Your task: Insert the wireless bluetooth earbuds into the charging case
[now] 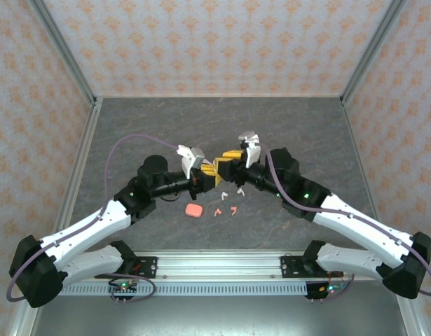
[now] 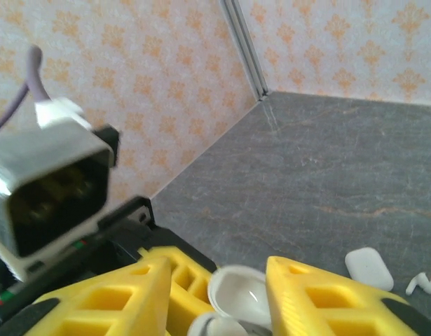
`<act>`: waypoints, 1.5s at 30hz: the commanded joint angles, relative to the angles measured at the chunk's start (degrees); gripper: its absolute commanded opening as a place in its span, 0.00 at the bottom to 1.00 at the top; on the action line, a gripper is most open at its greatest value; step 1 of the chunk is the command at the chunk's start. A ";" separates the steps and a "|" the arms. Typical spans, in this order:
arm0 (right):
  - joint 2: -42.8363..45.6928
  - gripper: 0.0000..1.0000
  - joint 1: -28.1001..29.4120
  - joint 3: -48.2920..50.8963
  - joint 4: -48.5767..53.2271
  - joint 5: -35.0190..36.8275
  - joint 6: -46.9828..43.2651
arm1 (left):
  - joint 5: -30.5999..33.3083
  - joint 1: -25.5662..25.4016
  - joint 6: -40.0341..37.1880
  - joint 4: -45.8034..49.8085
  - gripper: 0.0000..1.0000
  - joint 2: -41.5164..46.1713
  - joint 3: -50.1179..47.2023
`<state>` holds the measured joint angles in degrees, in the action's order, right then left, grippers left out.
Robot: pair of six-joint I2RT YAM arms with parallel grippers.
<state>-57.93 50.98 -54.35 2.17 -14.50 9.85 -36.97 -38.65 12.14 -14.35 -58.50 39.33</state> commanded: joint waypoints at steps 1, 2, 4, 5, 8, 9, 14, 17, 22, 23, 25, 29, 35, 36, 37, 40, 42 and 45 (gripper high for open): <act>-0.11 0.44 -0.08 -6.27 7.46 2.39 0.47 | 0.77 -0.79 -0.80 -1.04 0.00 1.62 0.40; -0.40 0.47 -0.45 -7.93 10.12 2.66 0.77 | 0.93 -0.81 -0.95 -0.99 0.00 1.72 0.31; -1.31 0.48 -1.46 -11.49 15.22 2.98 1.38 | 0.91 -0.90 -1.14 -1.12 0.00 1.89 0.12; -1.66 0.50 -2.02 -12.78 17.22 2.97 1.91 | 0.93 -0.98 -1.29 -1.19 0.00 1.98 0.05; -2.85 0.51 -4.93 -16.03 22.99 2.83 3.12 | 1.06 -1.16 -1.76 -1.08 0.00 2.38 -0.12; -3.10 0.51 -5.98 -16.55 24.19 2.60 3.58 | 1.07 -1.20 -1.96 -0.98 0.00 2.50 -0.13; -5.00 0.53 -13.65 -17.82 30.28 0.69 6.75 | 1.29 -1.40 -2.87 0.02 0.00 3.38 -0.32; -6.60 0.53 -18.55 -17.20 32.93 -1.44 8.52 | 1.54 -1.42 -3.26 0.35 0.00 3.99 -0.56; -12.70 0.54 -24.34 -14.67 35.99 -2.23 7.81 | 1.88 -1.50 -3.68 0.74 0.00 4.79 -0.96; -14.41 0.54 -25.24 -13.86 36.10 -1.63 7.49 | 1.90 -1.51 -3.81 0.93 0.00 4.83 -0.93; -17.90 0.53 -26.85 -12.40 35.78 -0.80 6.98 | 1.86 -1.51 -3.92 1.16 0.00 4.88 -0.94; -26.33 0.46 -29.73 -10.88 33.90 -2.77 6.75 | 1.94 -1.60 -4.31 1.94 0.00 5.00 -0.69; -37.14 0.41 -30.87 -11.45 30.91 -4.57 7.28 | 1.98 -1.72 -4.55 2.73 0.00 5.24 -0.24; -38.32 0.41 -30.86 -11.59 30.39 -4.43 7.46 | 2.03 -1.77 -4.50 2.83 0.00 5.24 -0.23; -39.66 0.41 -30.86 -11.78 30.01 -3.99 7.89 | 2.07 -1.78 -4.57 2.86 0.00 5.15 -0.21; -42.76 0.41 -30.86 -12.50 29.57 -2.71 8.56 | 2.17 -1.85 -4.56 3.01 0.00 5.14 -0.14; -44.41 0.42 -30.90 -12.79 29.08 -2.70 8.86 | 2.25 -1.94 -4.59 3.10 0.00 5.15 -0.13; -46.43 0.44 -30.76 -13.04 28.85 -3.24 8.90 | 2.36 -1.95 -4.69 3.14 0.00 5.07 -0.13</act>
<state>-102.94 20.21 -65.63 31.86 -18.24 18.04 -35.46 -40.14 8.91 -10.87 -54.72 38.87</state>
